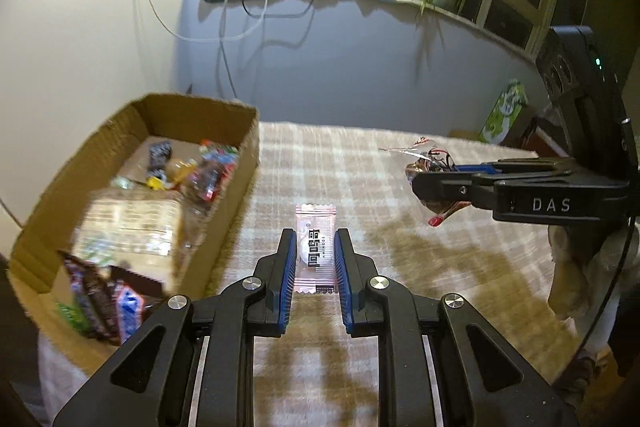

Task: Organize snacks
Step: 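Grasp the pink packet with the left tool while the right tool grasps the red candy bag, then carry the pink packet and red candy bag over the box with both tools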

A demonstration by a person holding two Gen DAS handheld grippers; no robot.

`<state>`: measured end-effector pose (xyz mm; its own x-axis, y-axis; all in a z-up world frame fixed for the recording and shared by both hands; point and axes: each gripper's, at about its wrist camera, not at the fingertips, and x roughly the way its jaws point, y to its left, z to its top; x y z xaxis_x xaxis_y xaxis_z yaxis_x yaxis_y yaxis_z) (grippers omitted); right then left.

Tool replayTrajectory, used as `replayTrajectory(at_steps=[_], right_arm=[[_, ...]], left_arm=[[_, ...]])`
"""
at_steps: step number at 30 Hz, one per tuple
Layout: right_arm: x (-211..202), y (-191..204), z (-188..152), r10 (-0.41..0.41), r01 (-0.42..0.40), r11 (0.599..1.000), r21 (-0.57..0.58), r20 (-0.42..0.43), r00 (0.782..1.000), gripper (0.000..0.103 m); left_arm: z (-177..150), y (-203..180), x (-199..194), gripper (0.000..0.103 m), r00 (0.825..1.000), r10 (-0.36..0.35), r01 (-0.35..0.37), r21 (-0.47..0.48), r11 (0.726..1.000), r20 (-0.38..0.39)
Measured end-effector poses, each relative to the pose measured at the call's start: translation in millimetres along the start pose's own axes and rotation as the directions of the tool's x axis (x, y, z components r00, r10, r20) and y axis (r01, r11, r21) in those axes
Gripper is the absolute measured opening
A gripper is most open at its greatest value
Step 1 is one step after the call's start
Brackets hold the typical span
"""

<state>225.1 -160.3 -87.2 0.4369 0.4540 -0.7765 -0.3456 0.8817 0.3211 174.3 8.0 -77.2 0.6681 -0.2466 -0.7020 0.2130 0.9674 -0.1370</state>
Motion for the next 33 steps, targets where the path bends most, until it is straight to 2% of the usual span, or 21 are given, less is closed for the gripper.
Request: replayTrajectory(at_steps=[6,13,22,33], right_arm=[[-19,29,6,0.008,-0.006,0.999,-0.044,0.046,0.999,0.033],[-18,68,21,0.034,-0.027,0.995,-0.095,0.078,0.996,0.033],[11,117,47,0.065,-0.052,0.986,-0.156,0.080,0.995,0.033],[57,144,67,0.064,-0.055,0.979,-0.196,0.043,0.997,0.033]], left_arm=[[5,15,-29,0.017,0.998,0.014,-0.013,-0.019,1.000,0.065],[6,42,-52,0.017,0.993,0.048,-0.044,-0.039,0.998,0.112],[7,79,-67,0.017,0.983,0.106,-0.097,-0.065,0.993,0.149],[10,108,-59,0.017,0.977,0.146,-0.135,-0.083,0.987,0.155]])
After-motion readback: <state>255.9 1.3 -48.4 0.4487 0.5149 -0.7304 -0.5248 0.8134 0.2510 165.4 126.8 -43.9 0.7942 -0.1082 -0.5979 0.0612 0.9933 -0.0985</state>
